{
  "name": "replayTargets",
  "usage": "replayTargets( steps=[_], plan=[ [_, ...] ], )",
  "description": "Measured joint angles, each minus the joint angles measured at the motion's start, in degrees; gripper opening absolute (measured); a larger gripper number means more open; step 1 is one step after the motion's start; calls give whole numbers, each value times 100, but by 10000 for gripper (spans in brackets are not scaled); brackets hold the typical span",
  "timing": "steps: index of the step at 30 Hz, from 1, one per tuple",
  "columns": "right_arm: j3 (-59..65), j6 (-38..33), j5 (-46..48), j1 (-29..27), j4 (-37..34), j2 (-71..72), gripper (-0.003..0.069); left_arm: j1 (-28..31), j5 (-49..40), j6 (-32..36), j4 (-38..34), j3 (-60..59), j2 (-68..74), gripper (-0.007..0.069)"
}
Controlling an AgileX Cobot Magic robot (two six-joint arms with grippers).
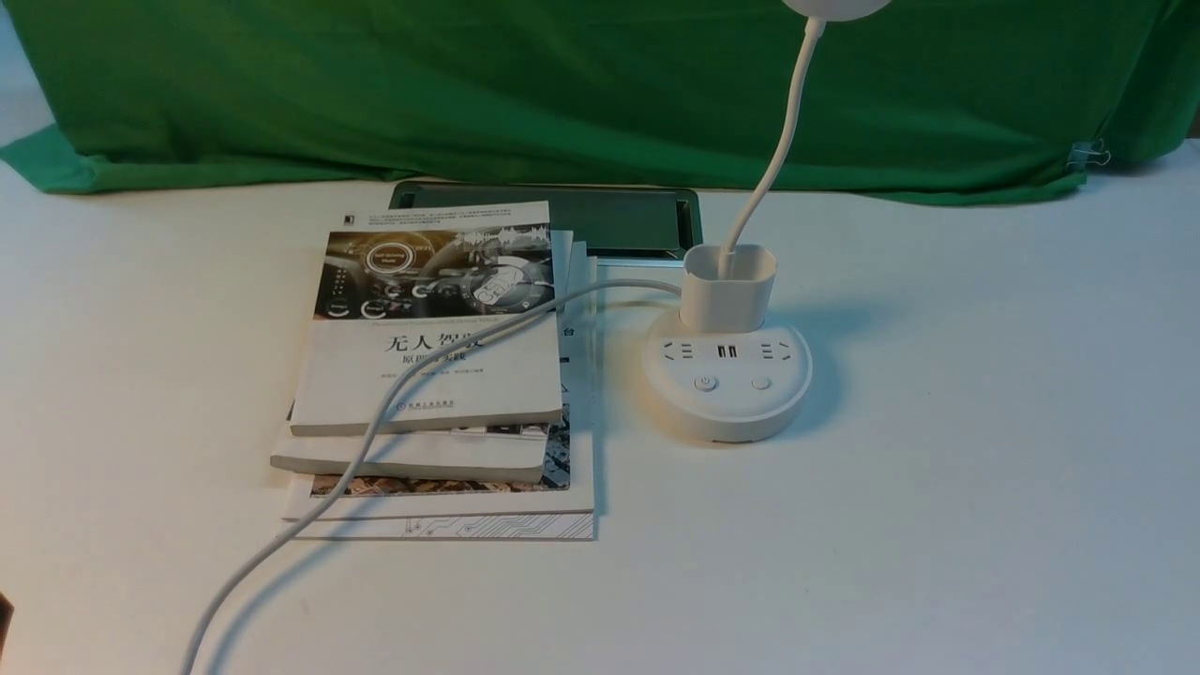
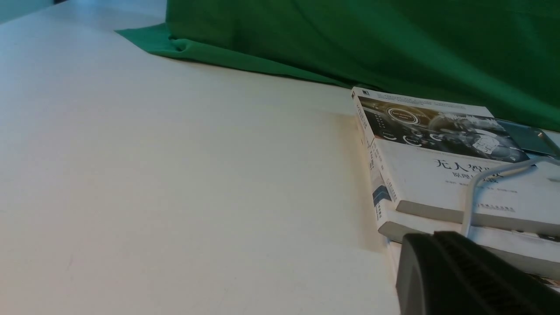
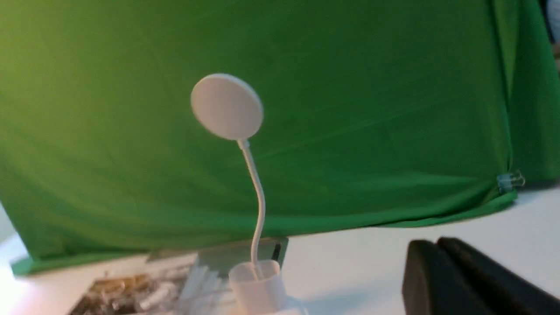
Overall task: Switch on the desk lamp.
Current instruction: Use the right arm to press the button switch on the lamp holder
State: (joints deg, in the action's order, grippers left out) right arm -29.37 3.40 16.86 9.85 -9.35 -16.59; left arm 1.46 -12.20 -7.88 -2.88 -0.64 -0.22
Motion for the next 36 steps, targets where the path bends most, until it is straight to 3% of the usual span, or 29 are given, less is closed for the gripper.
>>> replayTargets(
  steps=[1,5,9,14,23,36],
  plan=[
    [-811,-754,639,216,0,-706,29,0,0,0,0,0,0,21],
    [-2191,-1920,1951,647,0,-2062,28,0,0,0,0,0,0,21],
    [-3351,-2725,3138,989,0,-3617,28,0,0,0,0,0,0,21],
    [-4157,-3144,3855,1225,11,-5211,28,0,0,0,0,0,0,21],
    [-4794,-3290,3935,1298,24,-7245,28,0,0,0,0,0,0,21],
    [-5624,-3289,3062,1479,-82,-9320,38,0,0,0,0,0,0,21]
  ],
)
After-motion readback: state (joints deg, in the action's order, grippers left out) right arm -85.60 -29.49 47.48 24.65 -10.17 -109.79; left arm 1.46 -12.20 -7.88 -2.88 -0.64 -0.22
